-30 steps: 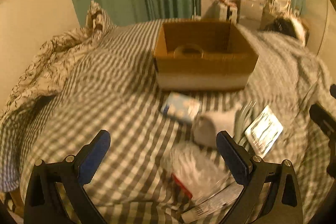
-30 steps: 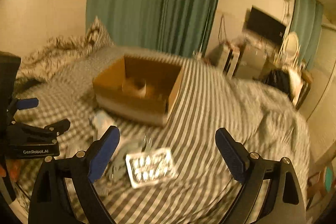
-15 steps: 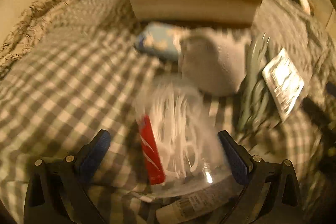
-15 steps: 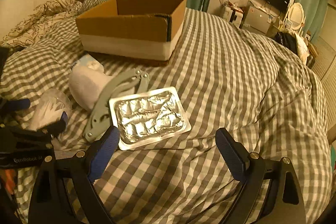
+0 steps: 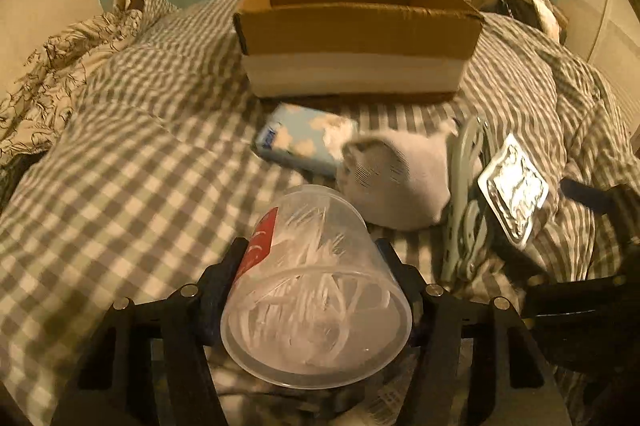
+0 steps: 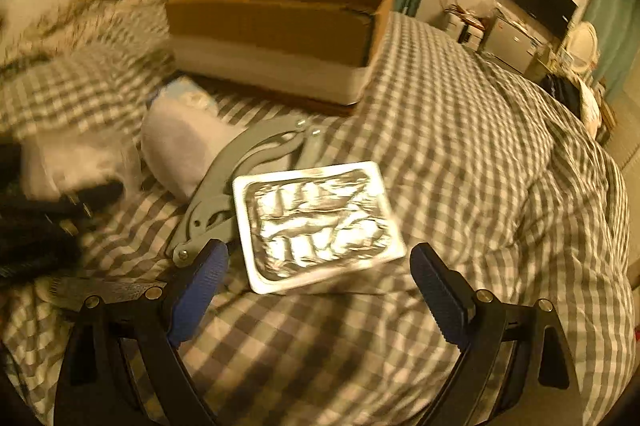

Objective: Organize objects
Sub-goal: 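Lift the cup with the left tool while the right tool grasps the blue card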

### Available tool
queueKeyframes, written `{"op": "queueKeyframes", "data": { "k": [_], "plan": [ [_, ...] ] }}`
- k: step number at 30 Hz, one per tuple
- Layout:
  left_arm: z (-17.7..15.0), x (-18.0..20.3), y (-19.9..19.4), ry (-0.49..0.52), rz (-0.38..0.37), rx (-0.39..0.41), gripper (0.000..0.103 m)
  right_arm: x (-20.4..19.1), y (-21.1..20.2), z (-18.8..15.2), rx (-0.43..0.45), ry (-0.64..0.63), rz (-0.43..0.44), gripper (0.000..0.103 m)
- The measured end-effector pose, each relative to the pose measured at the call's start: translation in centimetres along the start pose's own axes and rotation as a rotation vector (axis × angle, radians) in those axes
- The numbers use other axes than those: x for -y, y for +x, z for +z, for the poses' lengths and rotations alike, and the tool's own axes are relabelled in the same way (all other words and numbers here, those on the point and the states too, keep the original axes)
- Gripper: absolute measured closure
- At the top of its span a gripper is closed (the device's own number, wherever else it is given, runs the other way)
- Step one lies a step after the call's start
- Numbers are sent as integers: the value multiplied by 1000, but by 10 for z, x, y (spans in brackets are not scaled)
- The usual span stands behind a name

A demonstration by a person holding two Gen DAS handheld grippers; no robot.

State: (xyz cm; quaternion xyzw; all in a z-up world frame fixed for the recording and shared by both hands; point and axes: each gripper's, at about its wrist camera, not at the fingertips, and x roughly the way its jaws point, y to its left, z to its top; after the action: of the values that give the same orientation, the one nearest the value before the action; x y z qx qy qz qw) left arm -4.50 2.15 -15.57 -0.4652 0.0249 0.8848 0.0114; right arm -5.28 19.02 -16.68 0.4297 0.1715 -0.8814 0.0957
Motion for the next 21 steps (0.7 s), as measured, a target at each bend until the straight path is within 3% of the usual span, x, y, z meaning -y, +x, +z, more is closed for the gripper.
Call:
{"op": "queueKeyframes", "data": {
  "k": [2, 4, 9, 12, 15, 21],
  "plan": [
    [3, -10, 3, -18, -7, -6, 39, -7, 11, 1, -28, -28, -32, 11],
    [3, -17, 7, -45, -24, -16, 39, -11, 17, 0, -40, -39, -48, 19],
    [5, -26, 3, -54, -83, -9, 39, -11, 8, 2, -30, -55, -79, 68],
    [8, -24, -7, -29, -95, 20, 39, -5, -8, 6, 10, -45, -79, 84],
    [14, -23, -18, -20, -108, 54, 39, 1, -28, 12, 65, -36, -71, 96],
    [29, -22, -45, -29, -139, 109, 39, 19, -75, 34, 189, 7, -23, 96]
  ]
}}
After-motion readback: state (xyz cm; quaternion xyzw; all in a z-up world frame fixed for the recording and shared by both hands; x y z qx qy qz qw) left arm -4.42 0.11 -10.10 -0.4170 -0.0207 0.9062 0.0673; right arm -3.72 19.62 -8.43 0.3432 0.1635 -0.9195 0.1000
